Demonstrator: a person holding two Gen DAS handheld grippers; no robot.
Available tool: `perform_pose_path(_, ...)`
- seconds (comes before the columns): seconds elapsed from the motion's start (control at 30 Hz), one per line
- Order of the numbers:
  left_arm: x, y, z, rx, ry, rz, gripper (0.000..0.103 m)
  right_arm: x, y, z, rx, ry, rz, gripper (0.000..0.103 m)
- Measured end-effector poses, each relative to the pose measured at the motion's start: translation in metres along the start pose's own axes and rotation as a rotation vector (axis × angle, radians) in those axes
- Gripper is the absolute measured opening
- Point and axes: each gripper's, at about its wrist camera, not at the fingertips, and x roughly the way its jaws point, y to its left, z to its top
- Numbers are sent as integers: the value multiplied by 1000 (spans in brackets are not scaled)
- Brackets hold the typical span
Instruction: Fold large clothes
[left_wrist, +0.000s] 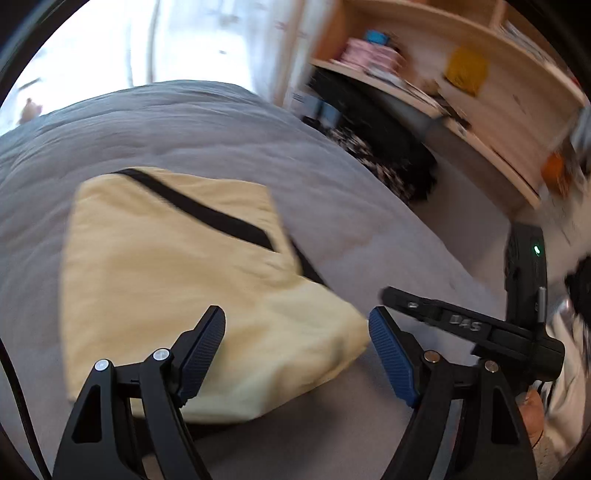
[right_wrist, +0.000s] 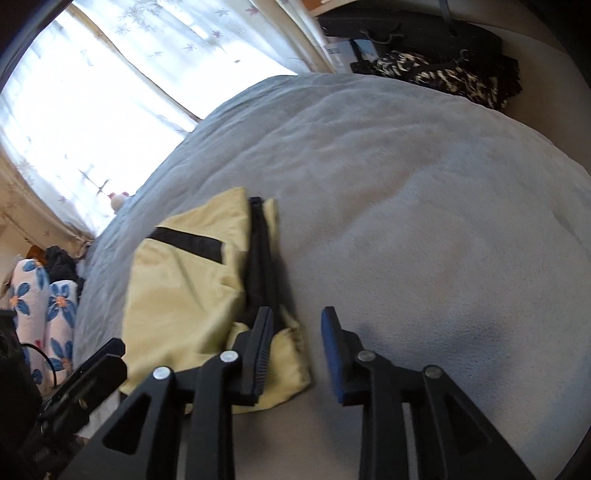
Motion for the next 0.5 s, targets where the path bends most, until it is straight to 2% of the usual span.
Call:
perform_pose_path(0.03,-5,8,-1,-20,-9,26,79,-2,6,1,-10,8,34,30)
perform_pose_path(0.13,-16,43,-4,-95,-12,169,79,3,26,2,-71,50,92,30)
perform_pose_path(0.27,-22,85,-15,-198,19,296,79,23,46,2,-130,151,121,30)
perform_pose_path(0.37,-27,109,-27,-275,35,304,79,41,51,-1,-168,211,69,30)
perform_pose_path(0.5,-24,125,-40,-301,69,314,79,61,49,-4,-173,272,73,31)
